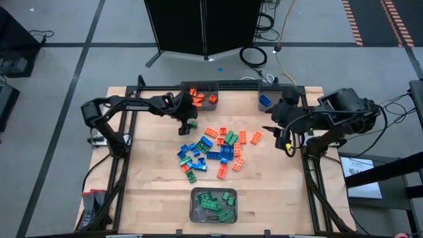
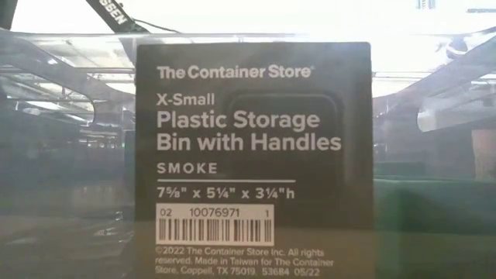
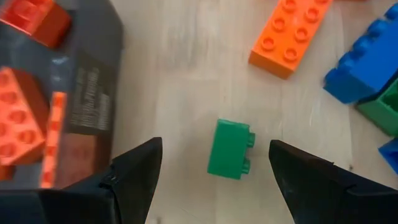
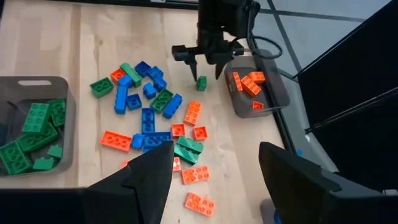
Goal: Sort blocks
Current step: Put the green game piece into the bottom black bin
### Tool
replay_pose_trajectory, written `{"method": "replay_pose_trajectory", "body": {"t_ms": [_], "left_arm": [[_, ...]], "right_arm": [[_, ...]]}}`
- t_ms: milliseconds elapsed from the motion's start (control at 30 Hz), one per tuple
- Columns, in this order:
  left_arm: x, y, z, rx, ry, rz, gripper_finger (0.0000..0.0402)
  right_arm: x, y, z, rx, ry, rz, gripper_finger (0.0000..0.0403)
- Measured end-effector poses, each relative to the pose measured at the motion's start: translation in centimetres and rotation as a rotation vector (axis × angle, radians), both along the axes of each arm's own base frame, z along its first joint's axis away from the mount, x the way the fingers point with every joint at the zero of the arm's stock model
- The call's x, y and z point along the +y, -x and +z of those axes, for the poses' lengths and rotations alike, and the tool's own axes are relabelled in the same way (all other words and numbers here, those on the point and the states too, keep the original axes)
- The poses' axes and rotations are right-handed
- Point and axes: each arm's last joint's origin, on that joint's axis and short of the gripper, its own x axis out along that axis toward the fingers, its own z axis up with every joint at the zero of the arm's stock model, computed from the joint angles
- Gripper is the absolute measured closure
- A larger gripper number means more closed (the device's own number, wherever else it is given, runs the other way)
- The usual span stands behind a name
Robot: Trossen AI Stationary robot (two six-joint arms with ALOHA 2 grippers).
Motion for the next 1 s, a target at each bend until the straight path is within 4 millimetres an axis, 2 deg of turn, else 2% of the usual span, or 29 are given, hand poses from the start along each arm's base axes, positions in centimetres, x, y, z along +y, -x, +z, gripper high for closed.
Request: {"method": "replay_pose_trajectory", "body": {"t_ms": [200, 333, 567, 700, 833, 1000], "left_arm": [[0.1, -0.2, -1.2, 0.039, 0.011, -0.022, 0.012], [0.2, -0.3, -1.7, 0.053, 0.001, -0.042, 0.0177], [0.2, -0.3, -1.7, 0.058, -0.012, -0.035, 0.0313], [0.2, -0.2, -1.6, 0.055, 0.014, 0.006, 0.0322], [-0.4, 0.1, -0.3, 0.048, 0.059, 0.06, 0.0322], [-1.4, 0.6, 4.1, -0.059, 0.086, 0.149, 0.0322]], "right_arm": [[-0.5, -0.1, 0.0, 0.005, 0.009, -0.016, 0.0172], [-0.8, -0.2, 0.0, 0.004, 0.008, -0.028, 0.0172], [-0.8, -0.2, 0.0, -0.005, -0.019, -0.052, 0.0172], [-0.8, -0.2, 0.0, -0.006, -0.021, -0.054, 0.0172], [-0.8, -0.2, 0.0, -0.005, -0.016, -0.049, 0.0172], [-0.7, -0.6, 0.3, -0.04, 0.004, -0.013, 0.0172]]}}
